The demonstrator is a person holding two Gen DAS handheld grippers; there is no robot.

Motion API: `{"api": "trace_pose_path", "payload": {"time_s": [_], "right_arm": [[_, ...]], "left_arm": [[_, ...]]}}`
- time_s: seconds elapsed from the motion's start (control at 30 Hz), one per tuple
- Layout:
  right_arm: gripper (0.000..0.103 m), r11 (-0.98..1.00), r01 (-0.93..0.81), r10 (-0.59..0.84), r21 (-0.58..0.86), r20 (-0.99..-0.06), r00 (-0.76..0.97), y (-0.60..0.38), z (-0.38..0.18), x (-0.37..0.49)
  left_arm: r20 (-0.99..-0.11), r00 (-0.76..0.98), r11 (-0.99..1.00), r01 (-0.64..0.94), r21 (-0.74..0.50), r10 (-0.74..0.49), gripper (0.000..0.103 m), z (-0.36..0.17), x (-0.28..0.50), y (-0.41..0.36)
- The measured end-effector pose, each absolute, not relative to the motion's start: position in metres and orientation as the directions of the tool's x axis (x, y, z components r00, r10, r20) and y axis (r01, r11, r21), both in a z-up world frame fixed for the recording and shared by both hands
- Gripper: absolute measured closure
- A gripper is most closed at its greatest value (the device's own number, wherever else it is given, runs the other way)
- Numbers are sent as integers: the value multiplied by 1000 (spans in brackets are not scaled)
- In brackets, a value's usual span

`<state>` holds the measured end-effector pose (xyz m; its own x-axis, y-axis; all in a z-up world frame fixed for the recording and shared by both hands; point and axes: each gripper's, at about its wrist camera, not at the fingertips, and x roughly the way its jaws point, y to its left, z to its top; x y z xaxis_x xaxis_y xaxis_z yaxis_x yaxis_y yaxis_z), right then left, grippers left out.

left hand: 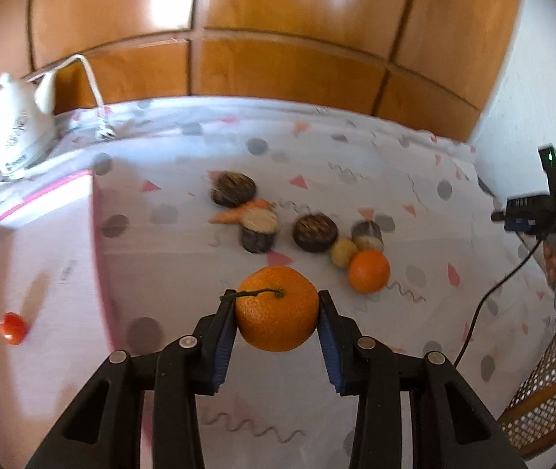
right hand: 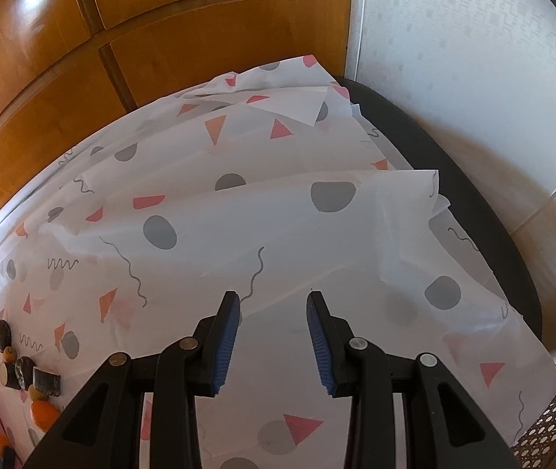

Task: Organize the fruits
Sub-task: 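Carry the orange into the tray and open the left tool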

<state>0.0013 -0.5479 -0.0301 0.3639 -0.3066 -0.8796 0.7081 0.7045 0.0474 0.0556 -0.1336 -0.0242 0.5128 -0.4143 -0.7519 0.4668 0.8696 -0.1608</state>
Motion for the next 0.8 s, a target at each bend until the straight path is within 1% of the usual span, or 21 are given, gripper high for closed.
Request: {"api": "trace_pose_path", "payload": {"time_s": [0.13,0.27,0.57,0.8], "right_arm": [[67,715,697,-297,55,-878,375,-545,-29,2],[67,735,676,-297,46,-875,382,-539,-28,5],[67,760,649,-300,28,-871,389,-531,-26,8],[67,770,638,-314,1,-870,380,-525,-27,10]], "left_arm": [[-726,571,903,399,-162,-383,63,-10,60,-102],[-719,619,941,298,-159,-317,63,-5,66,-62],[-747,647,987,58,-148,-150,63,-22,73,26],[-760,643,989,-25,-149,-98,63,-34,65,63]]}}
